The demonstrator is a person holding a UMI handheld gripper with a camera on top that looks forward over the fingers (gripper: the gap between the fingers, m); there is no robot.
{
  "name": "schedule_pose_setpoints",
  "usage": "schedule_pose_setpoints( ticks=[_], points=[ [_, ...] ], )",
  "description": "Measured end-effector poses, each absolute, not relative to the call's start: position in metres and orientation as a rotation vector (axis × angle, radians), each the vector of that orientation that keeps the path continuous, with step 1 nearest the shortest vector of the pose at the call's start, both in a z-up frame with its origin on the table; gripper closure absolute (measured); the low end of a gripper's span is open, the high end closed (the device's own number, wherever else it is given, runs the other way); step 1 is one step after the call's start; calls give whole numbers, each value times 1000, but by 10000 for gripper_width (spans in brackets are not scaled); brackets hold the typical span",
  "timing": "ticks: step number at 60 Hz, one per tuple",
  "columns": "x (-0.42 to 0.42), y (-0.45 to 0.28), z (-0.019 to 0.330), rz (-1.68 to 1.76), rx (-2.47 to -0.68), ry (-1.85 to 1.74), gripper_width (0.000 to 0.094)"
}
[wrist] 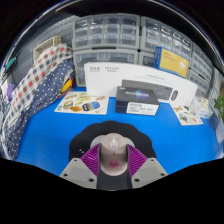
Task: Arrange mouse
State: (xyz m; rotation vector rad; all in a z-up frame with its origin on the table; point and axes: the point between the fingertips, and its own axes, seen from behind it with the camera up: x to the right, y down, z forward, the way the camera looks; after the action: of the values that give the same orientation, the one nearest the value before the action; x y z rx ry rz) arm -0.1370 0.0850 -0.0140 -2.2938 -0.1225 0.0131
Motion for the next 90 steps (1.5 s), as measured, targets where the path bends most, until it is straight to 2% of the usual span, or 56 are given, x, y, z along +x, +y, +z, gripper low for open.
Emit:
schedule_pose_setpoints(
  ticks=[6, 7, 8, 9, 17, 19, 21, 23, 24, 45, 56, 71, 90],
  points=[
    [-136, 86, -13, 37, -2316, -74, 588],
    [-136, 86, -13, 35, -2317, -72, 524],
    [-136, 86, -13, 33, -2320, -69, 558],
    [-136, 87, -13, 30, -2320, -67, 552],
    [-136, 87, -13, 41, -2351, -20, 458],
    [-135, 86, -11, 48, -2363, 8, 322],
    [-131, 86, -5, 37, -2361, 40, 255],
    [-128, 87, 4, 34, -2347, 55, 120],
    [-126, 87, 9, 30, -2338, 61, 94],
    [-76, 46, 164, 52, -2185, 64, 87],
    [-16, -2, 212, 10, -2146, 46, 87],
    [59, -61, 234, 7, -2113, -4, 92],
    [102, -110, 219, 33, -2139, 10, 101]
  ],
)
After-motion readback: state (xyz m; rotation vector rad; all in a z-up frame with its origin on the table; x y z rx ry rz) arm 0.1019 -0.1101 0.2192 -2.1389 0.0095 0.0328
